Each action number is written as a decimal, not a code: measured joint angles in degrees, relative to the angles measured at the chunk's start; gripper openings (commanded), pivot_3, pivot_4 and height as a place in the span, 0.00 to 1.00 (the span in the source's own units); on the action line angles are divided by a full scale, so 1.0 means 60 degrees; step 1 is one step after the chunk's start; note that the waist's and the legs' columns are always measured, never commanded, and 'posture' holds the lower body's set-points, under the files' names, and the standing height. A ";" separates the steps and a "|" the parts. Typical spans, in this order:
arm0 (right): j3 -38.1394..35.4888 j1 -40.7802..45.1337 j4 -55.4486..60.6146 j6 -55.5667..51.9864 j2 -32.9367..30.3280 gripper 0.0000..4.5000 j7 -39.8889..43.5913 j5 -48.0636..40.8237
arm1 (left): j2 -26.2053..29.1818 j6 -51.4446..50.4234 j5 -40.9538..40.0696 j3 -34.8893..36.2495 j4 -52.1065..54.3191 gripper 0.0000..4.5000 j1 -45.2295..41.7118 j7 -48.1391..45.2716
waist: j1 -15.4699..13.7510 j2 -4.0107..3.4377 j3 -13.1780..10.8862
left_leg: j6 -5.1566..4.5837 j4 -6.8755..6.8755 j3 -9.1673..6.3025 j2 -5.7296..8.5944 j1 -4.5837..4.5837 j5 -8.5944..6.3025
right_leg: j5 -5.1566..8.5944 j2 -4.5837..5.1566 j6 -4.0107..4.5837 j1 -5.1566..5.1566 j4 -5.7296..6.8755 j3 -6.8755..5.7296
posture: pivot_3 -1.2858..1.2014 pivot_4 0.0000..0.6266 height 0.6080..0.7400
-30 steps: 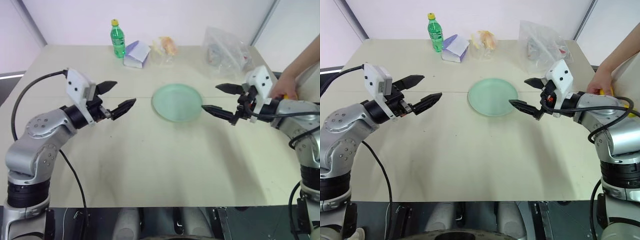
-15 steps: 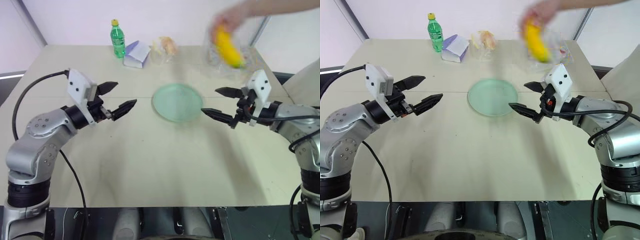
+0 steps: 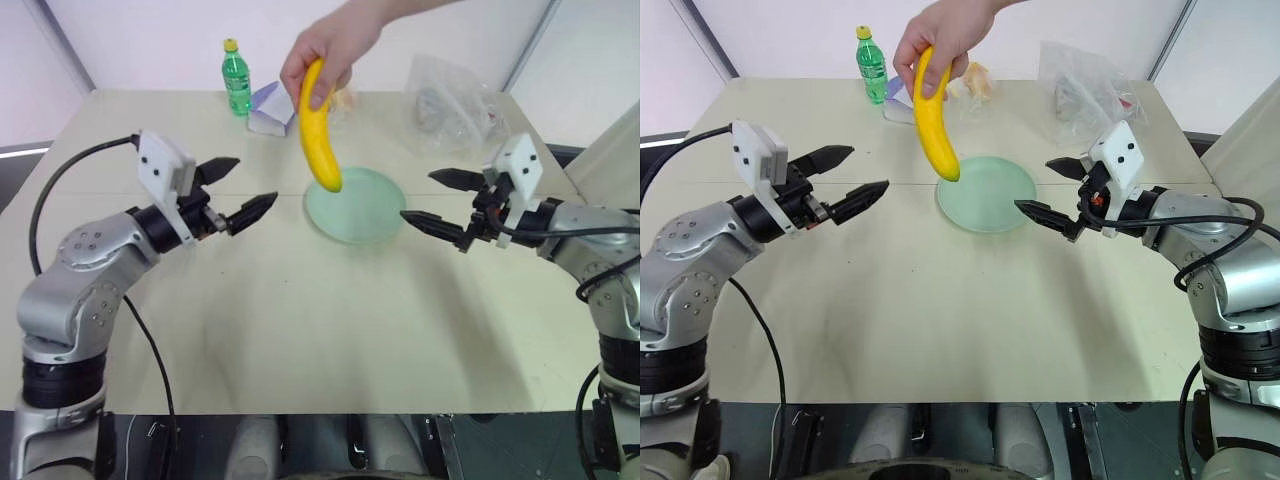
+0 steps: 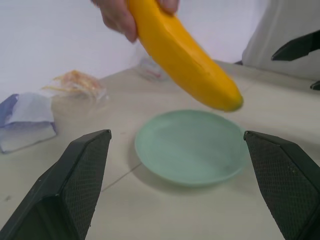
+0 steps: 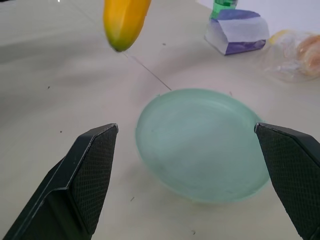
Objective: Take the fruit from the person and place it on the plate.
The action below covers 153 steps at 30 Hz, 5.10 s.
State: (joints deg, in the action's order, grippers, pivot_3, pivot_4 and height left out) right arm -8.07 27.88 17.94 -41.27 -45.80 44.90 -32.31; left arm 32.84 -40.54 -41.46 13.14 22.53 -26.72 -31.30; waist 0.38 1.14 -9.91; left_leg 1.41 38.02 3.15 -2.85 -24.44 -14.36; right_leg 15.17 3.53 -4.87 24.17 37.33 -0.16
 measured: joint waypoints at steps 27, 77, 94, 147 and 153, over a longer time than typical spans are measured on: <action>0.0129 0.0284 0.0379 -0.0147 0.0153 1.00 -0.0499 -0.0075 | -0.3227 -0.1211 -0.3308 0.0839 -0.5539 0.99 -0.3339 0.1988 | 0.0001 0.0005 0.0000 | 0.0000 0.0014 -0.0013 0.0008 0.0000 0.0001 | -0.0007 -0.0005 -0.0013 -0.0010 -0.0001 -0.0006 | 0.52 0.24 0.93; 0.0054 -0.0150 0.1038 -0.0306 0.0303 1.00 -0.0897 -0.0117 | -0.5047 -0.1621 -0.0674 0.0192 -0.8881 0.26 -0.4011 0.0837 | -0.0022 0.0007 -0.0001 | -0.0001 0.0012 -0.0016 0.0010 -0.0004 0.0001 | -0.0007 -0.0003 -0.0015 -0.0008 -0.0006 -0.0007 | 0.52 0.24 0.93; -0.0519 -0.0985 0.2235 -0.0988 0.0307 1.00 -0.1756 -0.0511 | -0.6080 -0.0497 -0.0244 0.1132 -1.1720 0.26 -0.4722 0.1678 | 0.0019 0.0009 -0.0001 | -0.0002 0.0007 -0.0019 0.0010 -0.0004 0.0000 | -0.0006 -0.0006 -0.0015 -0.0006 -0.0008 -0.0008 | 0.52 0.24 0.93; -0.0029 -0.0668 0.1215 -0.0184 0.0452 1.00 -0.1324 -0.0237 | 0.0674 -0.2345 0.0068 -0.0867 -0.1431 1.00 -0.2202 -0.0015 | 0.0034 0.0007 -0.0001 | 0.0010 -0.0005 -0.0012 0.0004 -0.0002 0.0007 | -0.0004 -0.0005 -0.0010 0.0002 -0.0006 -0.0005 | 0.52 0.24 0.93; -0.0313 -0.0810 0.0864 -0.0137 -0.0135 1.00 -0.0914 -0.0152 | 0.1878 -0.0889 0.0882 -0.0824 -0.0628 1.00 -0.1105 -0.1004 | -0.0022 0.0006 -0.0001 | 0.0008 -0.0003 -0.0003 0.0005 -0.0001 0.0005 | -0.0003 0.0004 -0.0008 -0.0003 -0.0010 -0.0003 | 0.52 0.24 0.93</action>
State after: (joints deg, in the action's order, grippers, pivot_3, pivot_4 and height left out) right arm -9.95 23.02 23.12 -42.10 -46.61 39.41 -33.22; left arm 44.11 -45.87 -36.17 8.19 18.77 -33.35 -37.32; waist 0.25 1.18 -9.92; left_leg 1.46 38.01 3.14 -2.82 -24.44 -14.33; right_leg 15.15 3.55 -4.91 24.15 37.27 -0.18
